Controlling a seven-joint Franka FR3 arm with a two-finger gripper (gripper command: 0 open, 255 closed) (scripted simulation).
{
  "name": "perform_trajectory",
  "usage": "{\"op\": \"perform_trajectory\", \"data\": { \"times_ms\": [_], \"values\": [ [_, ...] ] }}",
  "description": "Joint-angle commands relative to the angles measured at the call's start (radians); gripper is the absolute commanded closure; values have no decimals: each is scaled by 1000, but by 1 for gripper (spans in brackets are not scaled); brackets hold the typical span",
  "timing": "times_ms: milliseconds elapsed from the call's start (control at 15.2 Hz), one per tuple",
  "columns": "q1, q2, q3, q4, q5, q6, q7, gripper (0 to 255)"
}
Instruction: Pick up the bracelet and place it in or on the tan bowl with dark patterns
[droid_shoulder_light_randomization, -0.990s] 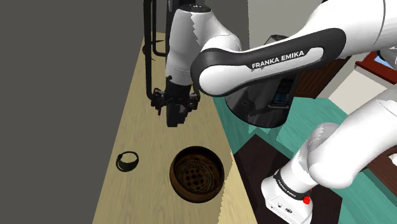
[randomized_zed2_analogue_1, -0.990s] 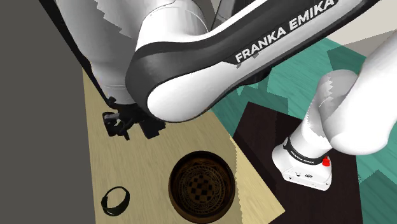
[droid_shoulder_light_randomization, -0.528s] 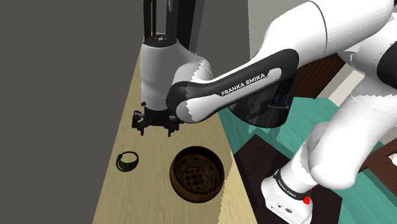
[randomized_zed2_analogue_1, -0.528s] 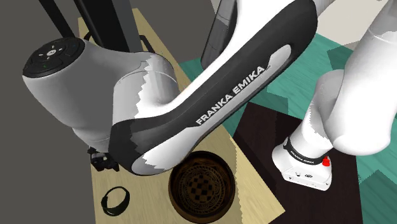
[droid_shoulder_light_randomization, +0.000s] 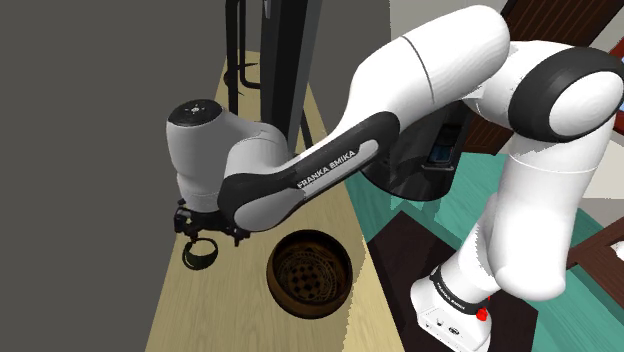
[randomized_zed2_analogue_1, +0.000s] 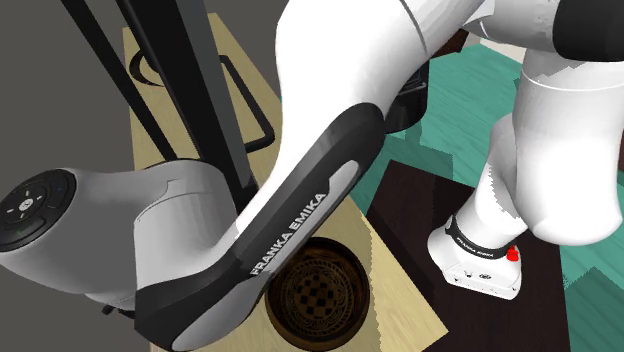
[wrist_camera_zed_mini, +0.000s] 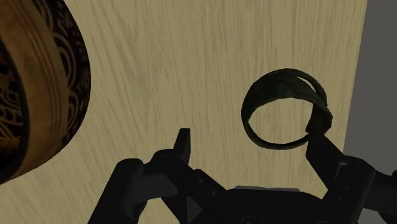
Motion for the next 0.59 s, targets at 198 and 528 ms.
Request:
{"op": "perform_trajectory", "data": {
  "times_ms": [198,528],
  "values": [
    [21,61,-17,5,-33,47,35,0],
    [29,92,-29,-1,-53,82,48,0]
  ]
}}
